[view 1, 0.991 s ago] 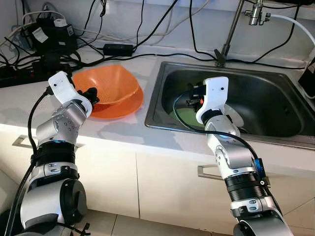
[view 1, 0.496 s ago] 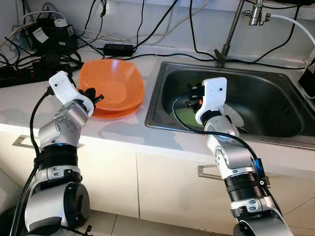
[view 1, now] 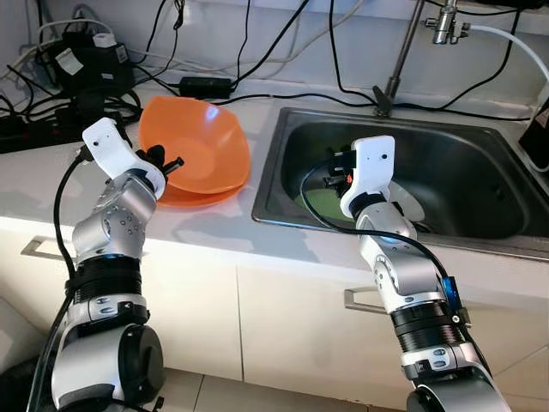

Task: Kitchen organization

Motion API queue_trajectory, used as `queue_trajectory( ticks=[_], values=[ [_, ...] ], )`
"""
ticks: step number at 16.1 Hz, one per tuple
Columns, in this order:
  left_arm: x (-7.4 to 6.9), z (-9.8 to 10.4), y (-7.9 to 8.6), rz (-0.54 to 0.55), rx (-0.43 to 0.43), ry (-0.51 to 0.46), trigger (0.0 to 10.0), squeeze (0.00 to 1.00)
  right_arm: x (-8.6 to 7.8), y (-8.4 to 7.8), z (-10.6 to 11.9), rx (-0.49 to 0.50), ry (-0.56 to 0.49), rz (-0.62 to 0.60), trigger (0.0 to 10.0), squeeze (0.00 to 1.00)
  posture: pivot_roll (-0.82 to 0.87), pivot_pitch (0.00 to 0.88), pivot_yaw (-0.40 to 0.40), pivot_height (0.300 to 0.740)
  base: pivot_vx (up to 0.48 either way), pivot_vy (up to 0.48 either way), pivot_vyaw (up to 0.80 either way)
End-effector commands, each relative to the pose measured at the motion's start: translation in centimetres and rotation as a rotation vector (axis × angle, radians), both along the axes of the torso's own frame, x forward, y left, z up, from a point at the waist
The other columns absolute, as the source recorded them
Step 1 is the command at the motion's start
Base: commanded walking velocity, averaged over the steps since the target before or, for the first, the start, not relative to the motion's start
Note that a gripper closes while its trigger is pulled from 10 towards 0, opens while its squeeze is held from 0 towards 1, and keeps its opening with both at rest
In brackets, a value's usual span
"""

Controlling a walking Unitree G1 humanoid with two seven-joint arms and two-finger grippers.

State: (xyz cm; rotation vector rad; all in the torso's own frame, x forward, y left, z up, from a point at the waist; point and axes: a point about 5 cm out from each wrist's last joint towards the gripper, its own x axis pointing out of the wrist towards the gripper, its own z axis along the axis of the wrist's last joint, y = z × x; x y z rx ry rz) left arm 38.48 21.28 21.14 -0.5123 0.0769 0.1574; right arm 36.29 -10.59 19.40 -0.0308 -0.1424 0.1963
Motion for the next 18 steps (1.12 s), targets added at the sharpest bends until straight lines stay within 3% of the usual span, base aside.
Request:
queue_trajectory(
  ticks=[1, 6, 7, 14, 18],
  values=[
    [-0.1, 1.3, 0.0, 0.012, 0.004, -0.078, 0.0, 0.0, 0.1, -0.2, 0.2, -0.003, -0.006, -0.009, 10.0, 0.0, 0.05, 0.006, 0.0, 0.74, 0.0, 0.0, 0.0],
    [-0.8, 4.2, -0.8, -0.025, -0.03, -0.299, 0.1, 0.0, 0.2, -0.2, 0.3, 0.0, -0.01, -0.01, 10.0, 0.0, 0.05, 0.008, -0.006, 0.74, 0.0, 0.0, 0.0],
    [-1.1, 5.1, -1.2, -0.045, -0.023, -0.368, 10.0, 0.0, 0.2, -0.2, 0.3, 0.003, -0.011, -0.007, 10.0, 0.0, 0.05, 0.008, -0.006, 0.74, 0.0, 0.0, 0.0],
    [-2.0, 5.7, -3.5, -0.163, -0.01, -0.493, 10.0, 0.0, 0.2, -0.1, 0.9, 0.041, -0.019, 0.02, 10.0, 0.0, 0.05, 0.007, -0.011, 0.74, 0.0, 0.0, 0.0],
    [-2.3, 5.5, -4.5, -0.235, 0.053, -0.523, 10.0, 0.0, 0.3, -0.4, 1.9, 0.094, -0.034, 0.067, 10.0, 0.0, 0.05, 0.009, -0.008, 0.74, 0.0, 0.0, 0.0]
  ],
)
